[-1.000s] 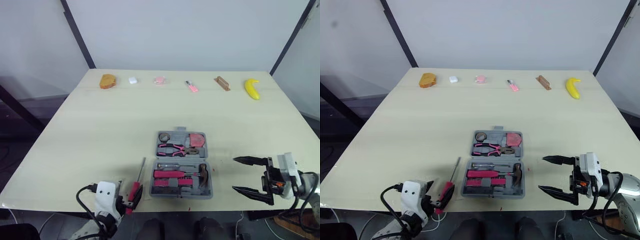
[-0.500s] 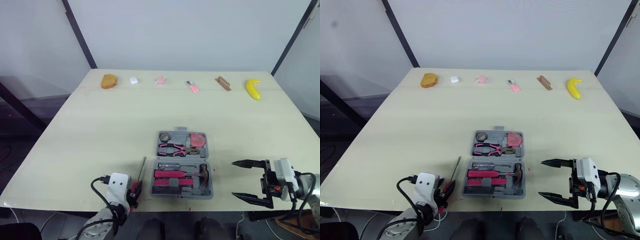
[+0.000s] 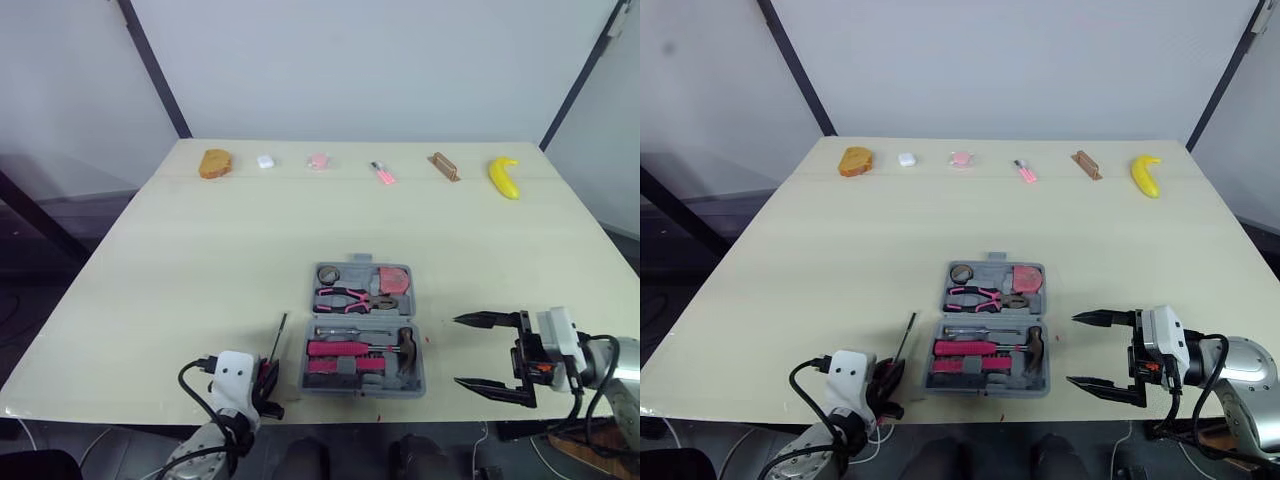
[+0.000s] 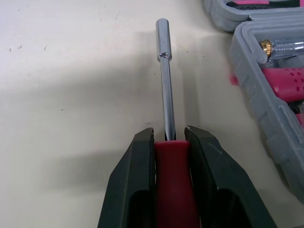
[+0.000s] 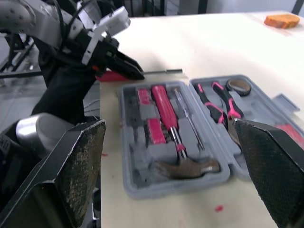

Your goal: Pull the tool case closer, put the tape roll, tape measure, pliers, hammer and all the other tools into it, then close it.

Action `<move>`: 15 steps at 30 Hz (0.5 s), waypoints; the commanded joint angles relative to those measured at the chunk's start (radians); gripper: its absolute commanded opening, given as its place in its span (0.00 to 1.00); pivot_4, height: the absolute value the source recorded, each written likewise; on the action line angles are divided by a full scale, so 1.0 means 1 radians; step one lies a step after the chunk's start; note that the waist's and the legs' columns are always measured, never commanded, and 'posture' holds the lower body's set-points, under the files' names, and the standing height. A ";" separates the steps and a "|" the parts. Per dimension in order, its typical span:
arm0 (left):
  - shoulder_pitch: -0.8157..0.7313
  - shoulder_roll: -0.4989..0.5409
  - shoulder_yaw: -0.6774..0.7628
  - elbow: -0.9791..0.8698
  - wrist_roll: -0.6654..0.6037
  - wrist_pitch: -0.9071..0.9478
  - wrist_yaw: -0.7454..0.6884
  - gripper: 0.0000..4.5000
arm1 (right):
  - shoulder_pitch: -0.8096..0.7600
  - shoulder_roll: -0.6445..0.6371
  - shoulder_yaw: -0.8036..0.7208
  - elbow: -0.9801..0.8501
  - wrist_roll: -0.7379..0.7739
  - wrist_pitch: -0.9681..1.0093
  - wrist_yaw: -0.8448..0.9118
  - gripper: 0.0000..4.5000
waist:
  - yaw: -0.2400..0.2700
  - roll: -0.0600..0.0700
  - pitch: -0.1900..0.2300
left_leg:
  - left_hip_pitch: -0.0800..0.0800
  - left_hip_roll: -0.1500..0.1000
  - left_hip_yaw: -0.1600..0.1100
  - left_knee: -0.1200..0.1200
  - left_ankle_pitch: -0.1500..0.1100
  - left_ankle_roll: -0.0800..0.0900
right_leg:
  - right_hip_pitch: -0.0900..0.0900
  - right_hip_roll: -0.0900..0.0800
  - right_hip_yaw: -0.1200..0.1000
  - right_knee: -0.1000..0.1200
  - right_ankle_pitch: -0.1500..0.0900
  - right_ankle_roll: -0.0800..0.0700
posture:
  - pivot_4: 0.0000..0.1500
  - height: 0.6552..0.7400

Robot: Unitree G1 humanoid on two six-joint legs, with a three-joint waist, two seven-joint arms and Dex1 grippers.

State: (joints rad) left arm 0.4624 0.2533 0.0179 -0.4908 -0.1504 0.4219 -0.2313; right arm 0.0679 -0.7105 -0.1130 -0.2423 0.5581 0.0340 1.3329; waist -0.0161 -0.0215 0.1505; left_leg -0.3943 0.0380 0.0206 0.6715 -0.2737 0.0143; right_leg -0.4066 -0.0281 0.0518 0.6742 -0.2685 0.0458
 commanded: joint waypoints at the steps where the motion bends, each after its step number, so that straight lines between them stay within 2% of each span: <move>1: -0.031 0.104 0.115 0.029 -0.071 -0.059 -0.133 0.12 | -0.037 0.010 0.015 -0.068 0.057 0.039 -0.009 1.00 | 0.000 0.000 0.000 | 0.000 0.000 0.000 0.000 0.000 0.000 | 0.000 0.001 -0.001 0.001 0.000 0.000 | 1.00 1.00; 11: -0.068 0.266 0.232 0.013 -0.199 -0.016 -0.318 0.12 | -0.059 0.010 0.034 -0.091 0.065 0.068 -0.011 1.00 | 0.006 -0.001 0.001 | -0.001 0.000 -0.002 0.001 0.000 0.000 | 0.000 -0.001 -0.003 0.002 0.000 -0.001 | 1.00 1.00; 15: -0.107 0.351 0.241 0.032 -0.248 -0.022 -0.439 0.12 | -0.059 0.014 0.042 -0.090 0.052 0.068 -0.014 1.00 | 0.005 -0.001 0.001 | 0.000 0.000 -0.002 0.001 0.000 0.000 | 0.000 -0.001 -0.003 0.003 0.000 -0.001 | 1.00 1.00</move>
State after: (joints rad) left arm 0.3625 0.5874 0.2387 -0.4402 -0.3628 0.4108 -0.6192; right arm 0.0130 -0.6983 -0.0718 -0.3048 0.5986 0.1060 1.3224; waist -0.0113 -0.0226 0.1511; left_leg -0.3946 0.0385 0.0189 0.6722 -0.2736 0.0142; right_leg -0.4067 -0.0290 0.0487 0.6769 -0.2686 0.0450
